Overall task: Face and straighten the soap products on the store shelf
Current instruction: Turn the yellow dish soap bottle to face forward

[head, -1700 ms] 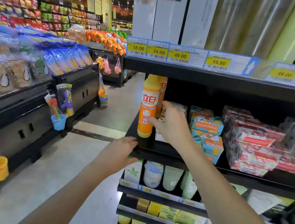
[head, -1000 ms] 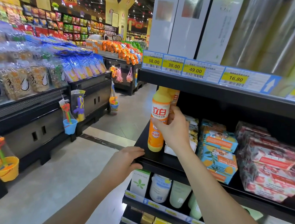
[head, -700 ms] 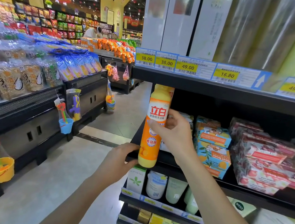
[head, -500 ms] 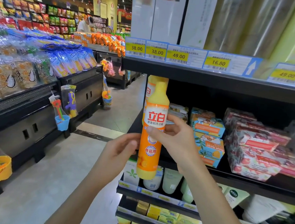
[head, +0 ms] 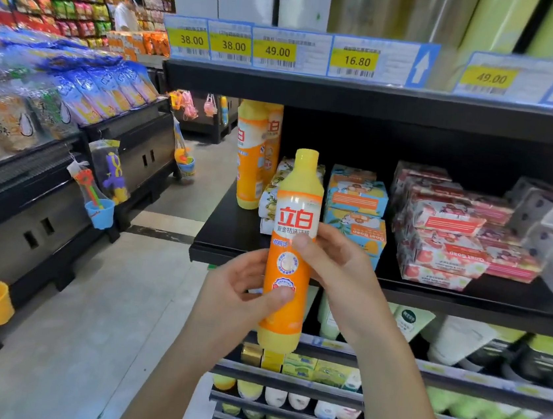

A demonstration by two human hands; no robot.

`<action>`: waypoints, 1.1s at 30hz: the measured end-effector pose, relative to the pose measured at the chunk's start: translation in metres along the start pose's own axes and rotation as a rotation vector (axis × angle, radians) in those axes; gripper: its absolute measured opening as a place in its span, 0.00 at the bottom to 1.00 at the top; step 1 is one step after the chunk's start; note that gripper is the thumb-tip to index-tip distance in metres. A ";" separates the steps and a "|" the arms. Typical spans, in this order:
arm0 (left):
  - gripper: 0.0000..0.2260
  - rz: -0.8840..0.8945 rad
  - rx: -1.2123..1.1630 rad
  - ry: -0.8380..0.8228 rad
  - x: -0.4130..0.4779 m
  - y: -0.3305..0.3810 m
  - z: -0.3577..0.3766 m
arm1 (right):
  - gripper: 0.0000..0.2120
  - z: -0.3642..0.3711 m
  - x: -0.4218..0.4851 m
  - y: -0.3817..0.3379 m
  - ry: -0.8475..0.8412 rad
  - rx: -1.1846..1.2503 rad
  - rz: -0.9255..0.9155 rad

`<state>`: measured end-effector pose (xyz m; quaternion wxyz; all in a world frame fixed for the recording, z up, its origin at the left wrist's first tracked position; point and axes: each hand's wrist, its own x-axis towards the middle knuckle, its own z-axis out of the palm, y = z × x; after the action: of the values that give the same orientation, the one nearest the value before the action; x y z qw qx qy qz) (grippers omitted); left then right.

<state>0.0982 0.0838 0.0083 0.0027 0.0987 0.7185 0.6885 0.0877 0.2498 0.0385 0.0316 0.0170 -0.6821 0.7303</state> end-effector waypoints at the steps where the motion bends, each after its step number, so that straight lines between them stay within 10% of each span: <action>1: 0.23 -0.007 -0.035 -0.004 -0.001 0.000 0.003 | 0.27 -0.005 -0.001 0.001 -0.025 0.031 0.019; 14: 0.33 -0.148 -0.224 -0.183 -0.011 -0.012 0.024 | 0.20 -0.051 -0.006 0.006 -0.167 0.131 0.066; 33: 0.29 -0.102 0.101 -0.149 0.019 0.003 -0.015 | 0.29 0.010 0.007 -0.009 0.130 -0.024 -0.040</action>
<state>0.0777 0.0723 0.0144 0.0865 0.1129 0.7540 0.6413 0.0817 0.2408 0.0488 0.0905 -0.0173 -0.6870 0.7208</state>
